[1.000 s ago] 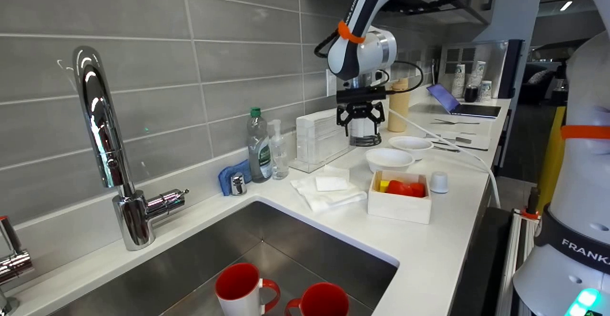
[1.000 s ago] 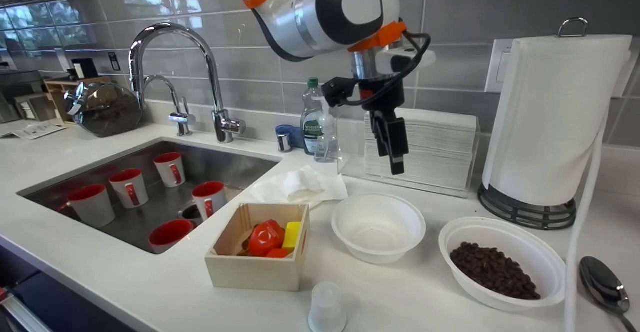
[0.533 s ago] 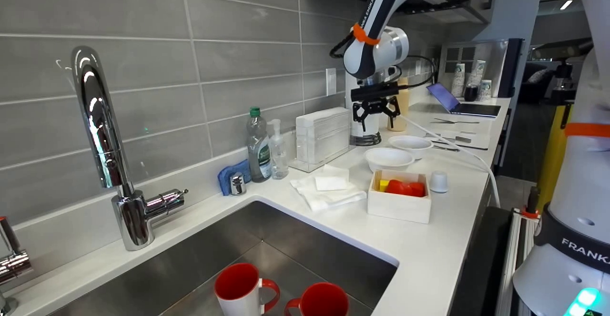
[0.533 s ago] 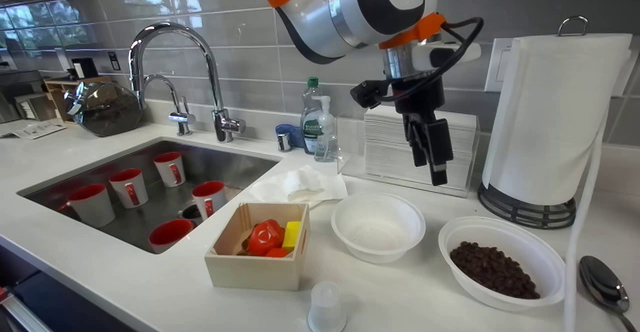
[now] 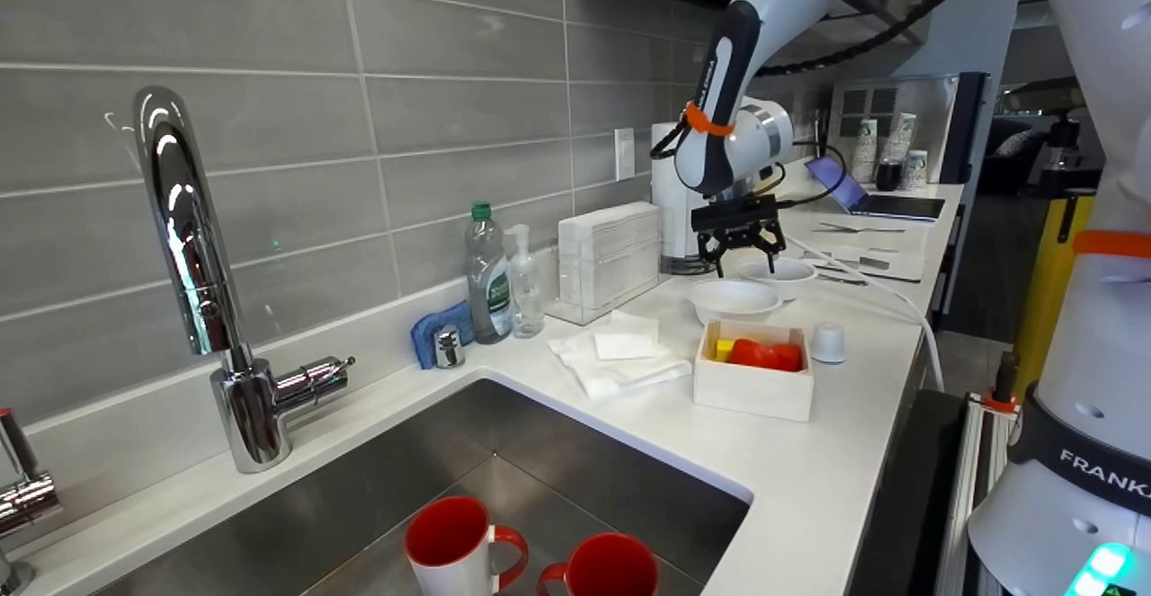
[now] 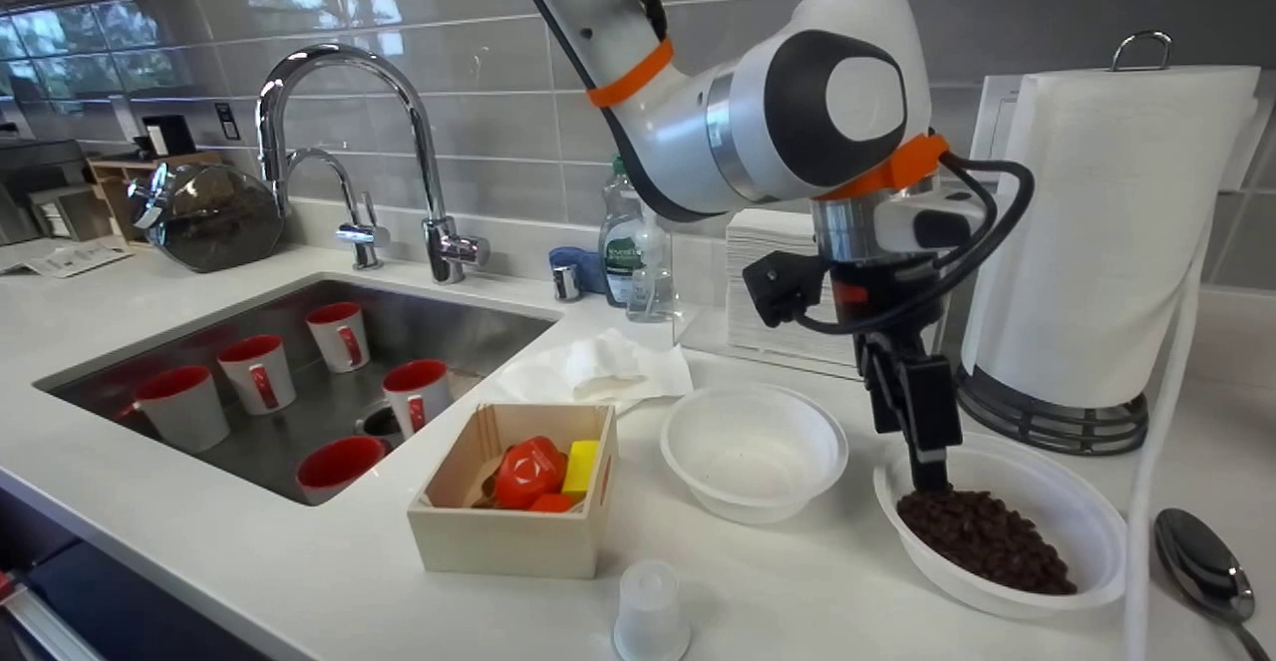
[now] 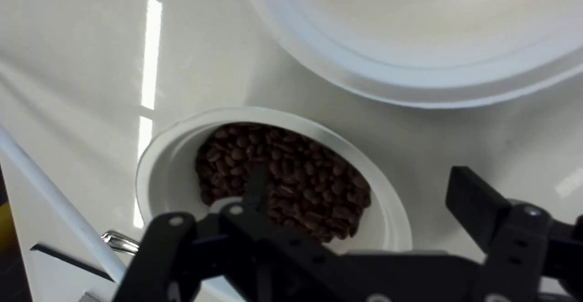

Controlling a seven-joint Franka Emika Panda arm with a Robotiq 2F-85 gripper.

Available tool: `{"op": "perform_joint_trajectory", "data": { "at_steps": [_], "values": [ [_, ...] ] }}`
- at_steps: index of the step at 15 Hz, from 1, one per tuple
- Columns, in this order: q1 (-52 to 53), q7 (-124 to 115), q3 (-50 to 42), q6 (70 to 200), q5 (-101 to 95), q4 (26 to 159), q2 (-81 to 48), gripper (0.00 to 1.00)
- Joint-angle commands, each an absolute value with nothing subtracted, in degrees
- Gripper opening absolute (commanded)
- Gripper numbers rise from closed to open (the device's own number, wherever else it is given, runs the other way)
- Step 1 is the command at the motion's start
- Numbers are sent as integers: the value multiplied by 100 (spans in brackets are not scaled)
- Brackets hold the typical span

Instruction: Pour the contents in the bowl into the other bowl

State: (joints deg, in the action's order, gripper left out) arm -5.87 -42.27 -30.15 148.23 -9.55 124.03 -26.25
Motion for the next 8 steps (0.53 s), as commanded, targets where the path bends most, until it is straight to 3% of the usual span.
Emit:
{"op": "perform_joint_trajectory", "data": {
  "at_steps": [1, 3, 4, 6, 8],
  "values": [
    [-659, -4388, -3034, 14815, -1039, 12107, -2957, 100],
    [-557, -4495, -3060, 14792, -1062, 12019, -2982, 97],
    [-543, -4507, -3045, 14801, -1057, 11974, -2990, 73],
    [-459, -4619, -3053, 14811, -1089, 11922, -2960, 68],
    [-394, -4681, -3038, 14794, -1107, 11871, -2940, 49]
  ]
}}
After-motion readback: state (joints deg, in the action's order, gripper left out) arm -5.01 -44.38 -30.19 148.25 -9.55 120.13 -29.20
